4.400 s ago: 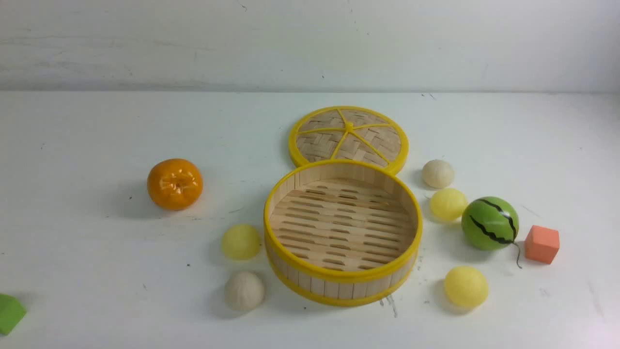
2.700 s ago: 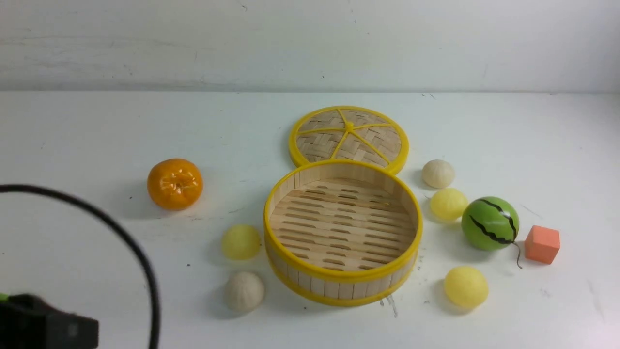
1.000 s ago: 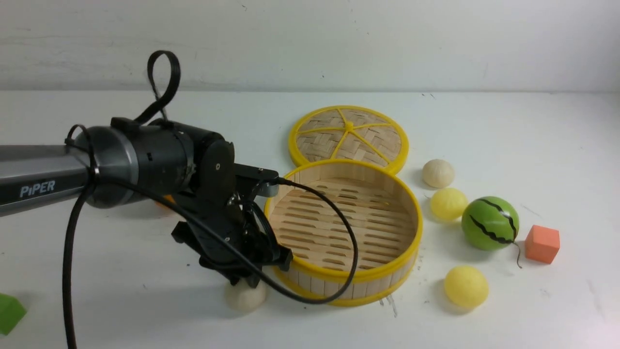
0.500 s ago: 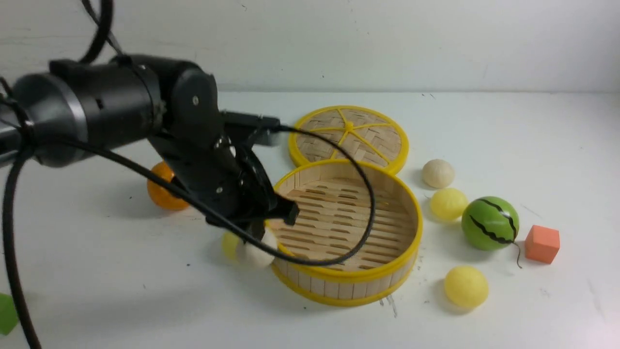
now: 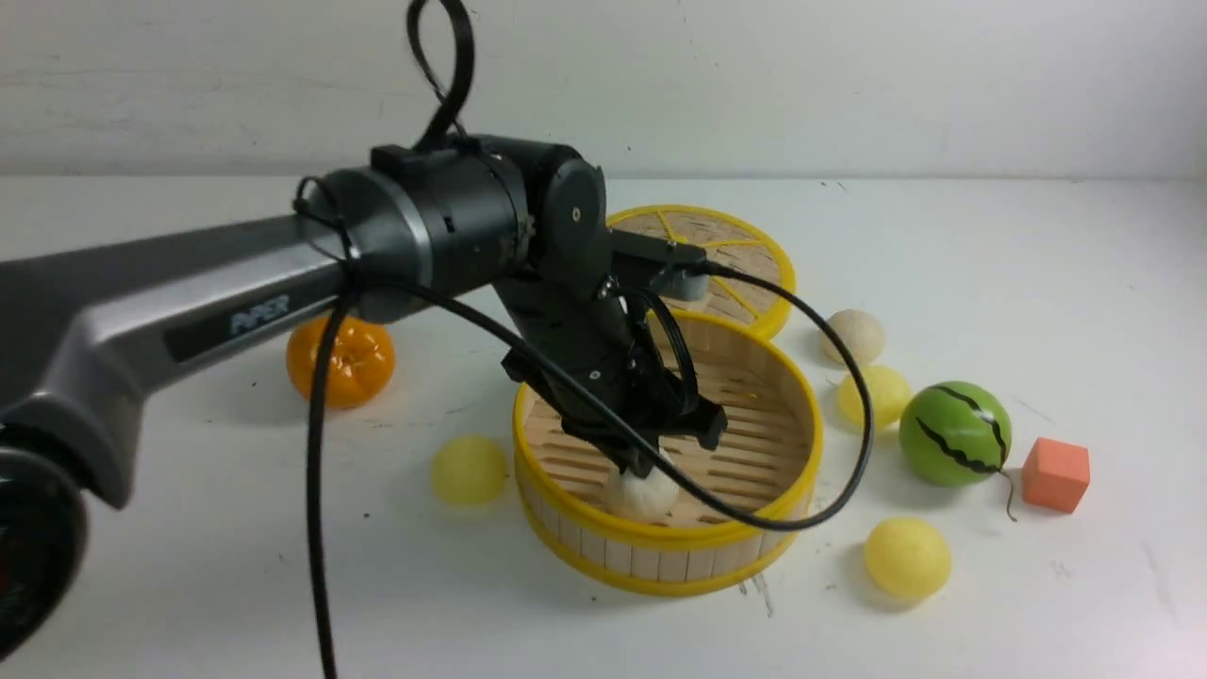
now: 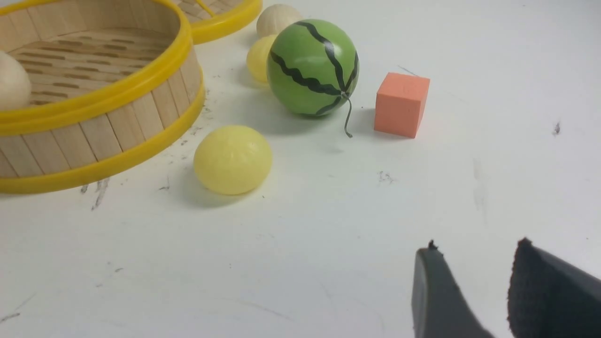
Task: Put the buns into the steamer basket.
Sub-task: Use the left arm to put the steamed stuffed bun into the steamer, then use the left arm to grab a steamed stuffed bun
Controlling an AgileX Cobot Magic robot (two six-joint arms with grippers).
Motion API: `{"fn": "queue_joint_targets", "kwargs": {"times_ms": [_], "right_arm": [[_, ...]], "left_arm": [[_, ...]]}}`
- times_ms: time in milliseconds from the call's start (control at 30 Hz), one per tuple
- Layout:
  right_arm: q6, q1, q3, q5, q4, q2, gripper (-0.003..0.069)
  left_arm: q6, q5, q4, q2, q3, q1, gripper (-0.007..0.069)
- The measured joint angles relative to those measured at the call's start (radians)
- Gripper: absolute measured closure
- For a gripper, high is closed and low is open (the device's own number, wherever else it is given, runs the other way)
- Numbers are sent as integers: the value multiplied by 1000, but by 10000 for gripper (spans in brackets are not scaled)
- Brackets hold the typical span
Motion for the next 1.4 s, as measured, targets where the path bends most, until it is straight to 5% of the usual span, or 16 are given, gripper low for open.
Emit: {"fn": "queue_joint_targets", "kwargs": {"times_ms": [300,400,533,733,867,1067,1400], "right_arm": [[0,0,0,0,0,0,419],[0,0,0,0,0,0,419],[0,0,0,0,0,0,419],[0,0,0,0,0,0,419],[0,0,0,0,0,0,419],[0,0,0,0,0,0,419],[0,0,0,0,0,0,419]], "left_arm": [[-27,183,17,20,-178,0,290],[-46,279,33,-37,-210,0,242],[-64,302,75,-123,-176,0,291],[-106,287,141,-235,111,75,564],[-114,177,121,-221,224,162,638],[-59,57,44,-173,233,249,621],[-5,-105,20,-123,233,257,375]]}}
